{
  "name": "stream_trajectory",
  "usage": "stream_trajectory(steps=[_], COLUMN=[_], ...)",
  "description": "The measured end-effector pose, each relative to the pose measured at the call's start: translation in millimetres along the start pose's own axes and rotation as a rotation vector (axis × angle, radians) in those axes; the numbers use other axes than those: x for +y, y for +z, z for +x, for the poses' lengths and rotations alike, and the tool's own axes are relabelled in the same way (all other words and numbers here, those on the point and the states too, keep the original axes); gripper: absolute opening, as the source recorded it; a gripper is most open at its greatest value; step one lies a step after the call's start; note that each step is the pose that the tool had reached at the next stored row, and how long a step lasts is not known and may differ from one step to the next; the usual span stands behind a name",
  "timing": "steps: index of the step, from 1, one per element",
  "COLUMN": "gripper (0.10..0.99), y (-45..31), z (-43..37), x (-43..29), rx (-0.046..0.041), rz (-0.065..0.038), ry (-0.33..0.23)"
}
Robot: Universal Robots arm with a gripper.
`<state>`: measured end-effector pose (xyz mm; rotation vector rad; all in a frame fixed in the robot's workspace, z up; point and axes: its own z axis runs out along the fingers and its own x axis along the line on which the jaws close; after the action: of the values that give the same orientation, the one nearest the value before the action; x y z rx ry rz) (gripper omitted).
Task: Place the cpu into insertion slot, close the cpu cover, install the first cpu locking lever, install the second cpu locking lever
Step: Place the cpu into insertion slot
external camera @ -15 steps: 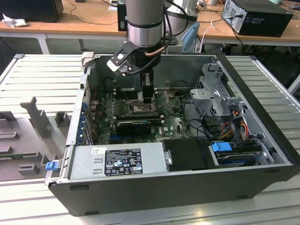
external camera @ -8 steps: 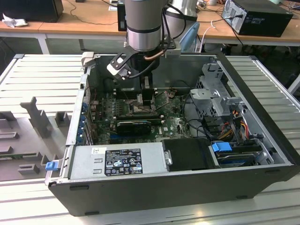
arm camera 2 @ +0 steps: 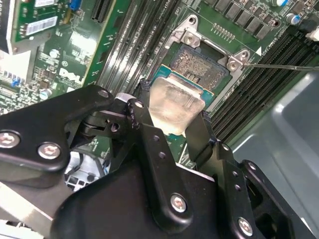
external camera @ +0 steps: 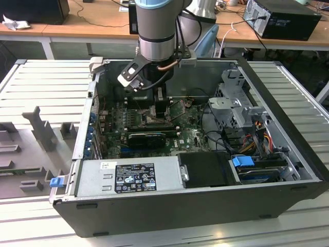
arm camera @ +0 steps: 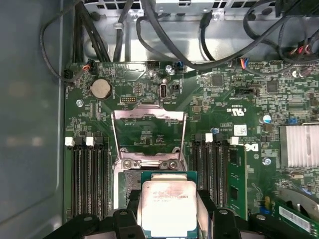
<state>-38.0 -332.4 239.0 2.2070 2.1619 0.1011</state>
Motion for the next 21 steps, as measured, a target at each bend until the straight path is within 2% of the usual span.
stream_trajectory(steps=[7, 9, 12, 15, 21], gripper=[0.529, 0.529, 0.529, 0.529, 0.529], y=[10.2, 12.4, 22.8, 28.6, 34.6], z=[3.3, 4.9, 8.6, 9.9, 12.2], x=[-8.7, -9.4, -10.5, -11.0, -11.5], rx=[0.0030, 0.0028, 0.0031, 0.0029, 0.0033], rz=[0.000, 0.000, 0.000, 0.000, 0.000], ry=[-0.019, -0.020, -0.020, -0.020, -0.020])
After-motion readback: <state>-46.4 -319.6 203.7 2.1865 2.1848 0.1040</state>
